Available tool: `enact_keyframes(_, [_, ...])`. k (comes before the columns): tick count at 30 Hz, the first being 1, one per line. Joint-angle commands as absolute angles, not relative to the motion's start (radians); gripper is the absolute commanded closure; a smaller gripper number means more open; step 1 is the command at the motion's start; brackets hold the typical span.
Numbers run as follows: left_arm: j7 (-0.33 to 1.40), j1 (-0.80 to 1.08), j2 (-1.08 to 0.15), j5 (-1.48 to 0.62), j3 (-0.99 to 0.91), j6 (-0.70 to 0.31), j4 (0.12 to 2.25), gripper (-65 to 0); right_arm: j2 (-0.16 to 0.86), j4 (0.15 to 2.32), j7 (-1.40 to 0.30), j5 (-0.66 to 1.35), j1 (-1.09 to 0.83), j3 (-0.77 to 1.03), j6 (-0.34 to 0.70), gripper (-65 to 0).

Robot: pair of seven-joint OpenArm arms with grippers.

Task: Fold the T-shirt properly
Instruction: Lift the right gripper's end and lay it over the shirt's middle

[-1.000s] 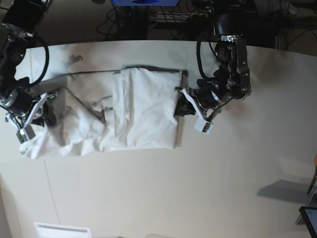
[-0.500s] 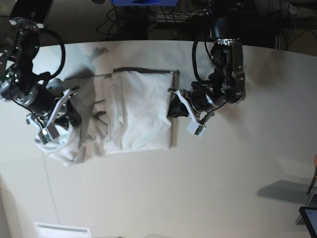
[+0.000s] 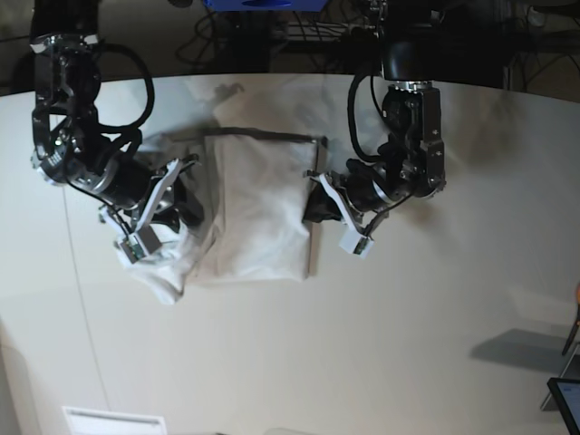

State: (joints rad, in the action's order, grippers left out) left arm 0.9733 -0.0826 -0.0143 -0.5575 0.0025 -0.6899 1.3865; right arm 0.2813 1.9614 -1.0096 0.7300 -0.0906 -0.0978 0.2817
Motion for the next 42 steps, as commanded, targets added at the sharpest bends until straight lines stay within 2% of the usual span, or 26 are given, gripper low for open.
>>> enact_keyframes(1, [0.967,-0.099,-0.013,-0.572,0.005,-0.698,1.399,0.0,0.292,1.983,-0.967,0.75,-0.064,-0.114,0.271,-0.3])
enact_keyframes(14, [0.969,-0.099,-0.015,-0.572,0.005,-0.698,1.4,0.0,0.289,1.98,-0.958,0.69,-0.007,-0.321,0.042,-0.3])
enact_keyframes(17, [0.969,-0.099,-0.015,-0.573,0.005,-0.698,1.4,0.0,0.28,1.974,-0.957,0.61,-0.007,-0.366,0.03,-0.3])
enact_keyframes(27, [0.97,-0.096,-0.015,-0.575,0.005,-0.698,1.408,0.0,0.16,1.974,-1.007,0.378,-0.001,-0.403,0.03,-0.3])
enact_keyframes(42, [0.972,-0.087,-0.021,-0.573,0.007,-0.698,1.408,0.0,0.058,1.942,-1.009,0.048,0.053,-0.638,-0.008,-0.1])
